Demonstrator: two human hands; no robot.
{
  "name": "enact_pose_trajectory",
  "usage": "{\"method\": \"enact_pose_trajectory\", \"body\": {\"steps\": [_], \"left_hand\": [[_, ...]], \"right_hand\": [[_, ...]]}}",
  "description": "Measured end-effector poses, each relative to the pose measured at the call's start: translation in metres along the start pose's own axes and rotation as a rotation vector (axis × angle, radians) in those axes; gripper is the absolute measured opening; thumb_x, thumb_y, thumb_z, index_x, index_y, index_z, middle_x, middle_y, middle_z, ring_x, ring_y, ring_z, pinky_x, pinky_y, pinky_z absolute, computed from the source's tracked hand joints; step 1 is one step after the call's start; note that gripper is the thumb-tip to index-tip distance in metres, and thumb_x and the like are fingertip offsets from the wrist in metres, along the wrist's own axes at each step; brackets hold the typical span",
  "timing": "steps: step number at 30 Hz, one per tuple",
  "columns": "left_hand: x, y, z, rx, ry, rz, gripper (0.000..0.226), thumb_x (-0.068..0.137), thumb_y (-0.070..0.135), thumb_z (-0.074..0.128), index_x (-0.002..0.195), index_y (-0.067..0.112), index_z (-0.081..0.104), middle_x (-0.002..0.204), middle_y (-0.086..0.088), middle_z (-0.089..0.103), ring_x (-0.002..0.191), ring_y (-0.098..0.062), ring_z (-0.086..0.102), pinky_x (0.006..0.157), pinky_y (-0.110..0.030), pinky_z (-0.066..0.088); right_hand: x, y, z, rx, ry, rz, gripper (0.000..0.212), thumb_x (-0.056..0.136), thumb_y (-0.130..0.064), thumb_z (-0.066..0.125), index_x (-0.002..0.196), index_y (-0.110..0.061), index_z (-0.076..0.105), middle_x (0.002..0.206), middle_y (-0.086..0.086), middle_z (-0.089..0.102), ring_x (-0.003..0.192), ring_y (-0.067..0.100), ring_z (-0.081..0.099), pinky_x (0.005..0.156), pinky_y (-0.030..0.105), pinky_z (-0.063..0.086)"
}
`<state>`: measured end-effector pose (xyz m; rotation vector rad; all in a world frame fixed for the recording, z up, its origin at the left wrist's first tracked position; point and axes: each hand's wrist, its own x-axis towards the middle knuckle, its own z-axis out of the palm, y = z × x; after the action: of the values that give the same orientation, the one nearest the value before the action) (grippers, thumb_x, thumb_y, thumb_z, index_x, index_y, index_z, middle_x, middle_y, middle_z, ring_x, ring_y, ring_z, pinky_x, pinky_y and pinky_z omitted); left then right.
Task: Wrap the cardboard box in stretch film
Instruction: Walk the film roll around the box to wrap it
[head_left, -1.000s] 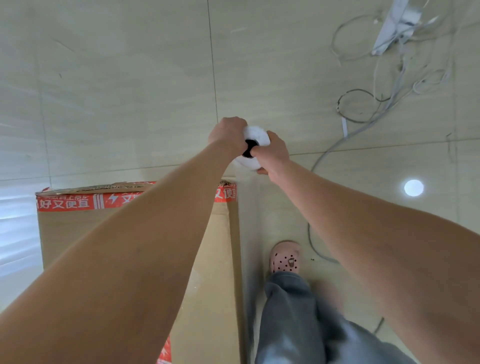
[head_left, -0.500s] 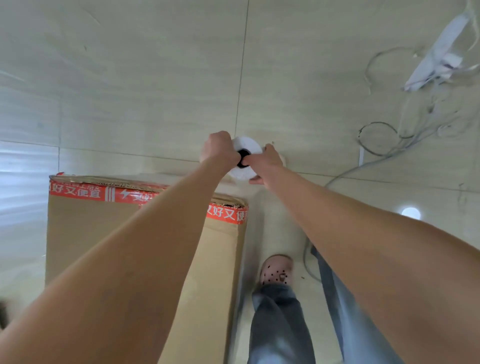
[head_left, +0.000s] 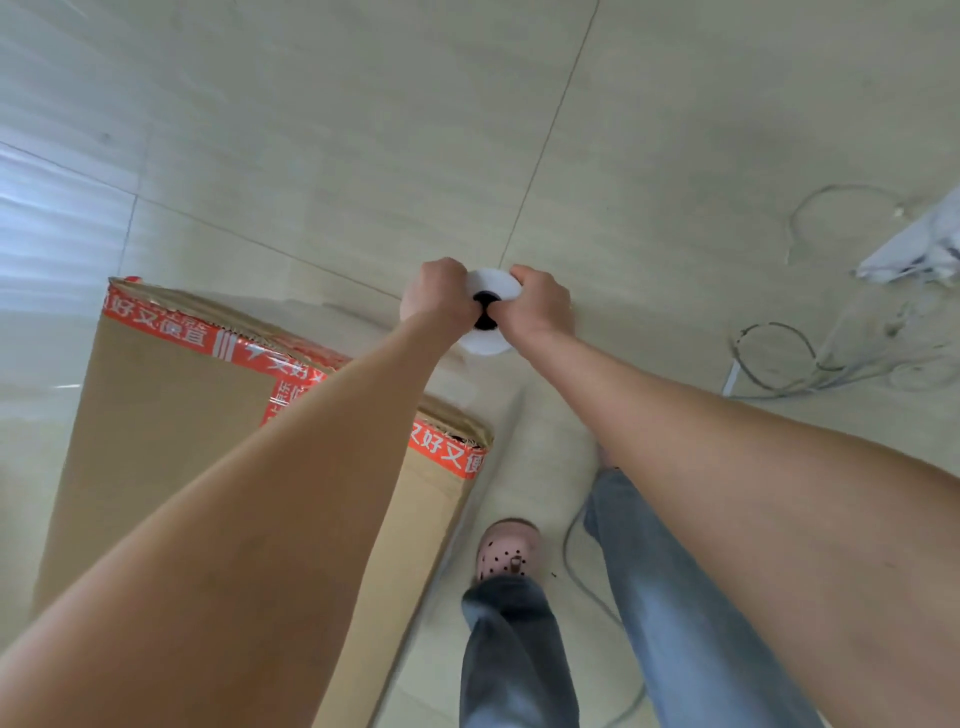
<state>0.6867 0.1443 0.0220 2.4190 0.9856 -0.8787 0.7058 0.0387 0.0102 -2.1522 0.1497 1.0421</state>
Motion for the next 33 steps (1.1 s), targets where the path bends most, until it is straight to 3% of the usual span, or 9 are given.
{"method": "enact_pose_trajectory", "body": {"steps": [4,6,9,11,15,21,24,28,33], "left_hand": [[0.003,-0.016,-0.013,-0.151,0.03,-0.127,0.022,0.077,0.014,0.062,0.095,0.002,0.063,0.093,-0.013,0.068,0.083,-0.032,0.067,0.074,-0.039,0.058],[0.006,-0.023,-0.017,-0.158,0.048,-0.156,0.022,0.078,0.014,0.063,0.095,0.0,0.062,0.096,-0.016,0.068,0.086,-0.033,0.068,0.077,-0.042,0.058],[0.011,-0.025,-0.022,-0.104,0.041,-0.145,0.017,0.08,0.016,0.062,0.093,0.005,0.06,0.099,-0.016,0.067,0.089,-0.034,0.067,0.075,-0.037,0.056],[0.011,-0.023,-0.024,-0.043,0.025,-0.119,0.018,0.082,0.019,0.061,0.096,0.007,0.059,0.103,-0.014,0.065,0.095,-0.033,0.063,0.07,-0.032,0.049],[0.018,-0.021,-0.025,-0.036,0.006,-0.081,0.038,0.084,0.013,0.056,0.122,0.019,0.057,0.117,-0.009,0.059,0.106,-0.031,0.058,0.075,-0.034,0.047],[0.031,-0.045,-0.038,-0.098,0.036,-0.123,0.014,0.078,0.018,0.065,0.084,0.01,0.055,0.092,-0.012,0.063,0.083,-0.031,0.06,0.063,-0.031,0.043],[0.038,-0.055,-0.044,-0.235,0.059,-0.189,0.02,0.076,0.022,0.067,0.081,0.008,0.053,0.091,-0.015,0.066,0.083,-0.031,0.066,0.066,-0.033,0.053],[0.046,-0.059,-0.057,-0.323,0.048,-0.229,0.026,0.075,0.026,0.069,0.074,0.006,0.052,0.093,-0.016,0.067,0.083,-0.031,0.068,0.068,-0.034,0.054],[0.056,-0.062,-0.064,-0.235,0.006,-0.191,0.018,0.079,0.021,0.065,0.083,0.007,0.054,0.09,-0.009,0.06,0.083,-0.028,0.059,0.059,-0.03,0.043]], "right_hand": [[0.007,-0.021,0.003,-0.025,-0.036,-0.09,0.009,0.071,-0.012,0.058,0.074,-0.02,0.054,0.073,-0.003,0.056,0.074,0.026,0.052,0.053,0.027,0.035],[0.01,-0.027,0.011,-0.005,-0.074,-0.054,0.029,0.076,-0.02,0.062,0.105,-0.025,0.06,0.104,0.002,0.064,0.097,0.028,0.057,0.068,0.027,0.041],[0.013,-0.027,0.02,0.137,-0.215,0.218,0.067,0.081,-0.029,0.065,0.138,-0.015,0.035,0.13,0.009,0.05,0.108,0.03,0.054,0.071,0.031,0.048],[0.013,-0.027,0.021,0.276,-0.293,0.347,0.065,0.082,-0.028,0.064,0.136,-0.013,0.034,0.127,0.008,0.05,0.102,0.028,0.055,0.063,0.033,0.054],[0.024,-0.032,0.022,0.129,-0.262,0.202,0.041,0.079,-0.023,0.065,0.115,-0.014,0.048,0.112,0.006,0.059,0.094,0.025,0.059,0.075,0.038,0.058],[0.036,-0.062,0.031,-0.085,-0.194,0.006,0.02,0.073,-0.018,0.063,0.092,-0.015,0.059,0.087,0.001,0.061,0.077,0.024,0.055,0.062,0.028,0.043],[0.042,-0.078,0.036,-0.165,-0.133,-0.09,0.026,0.07,-0.015,0.06,0.096,-0.013,0.062,0.083,0.0,0.061,0.076,0.026,0.054,0.057,0.028,0.04],[0.05,-0.091,0.045,-0.135,-0.116,-0.025,0.064,0.078,-0.023,0.064,0.138,-0.022,0.042,0.133,0.006,0.053,0.115,0.027,0.053,0.09,0.031,0.044],[0.045,-0.099,0.052,0.058,-0.256,0.24,0.076,0.08,-0.015,0.063,0.146,-0.027,0.028,0.116,-0.002,0.046,0.092,0.022,0.049,0.085,0.041,0.056]]}}
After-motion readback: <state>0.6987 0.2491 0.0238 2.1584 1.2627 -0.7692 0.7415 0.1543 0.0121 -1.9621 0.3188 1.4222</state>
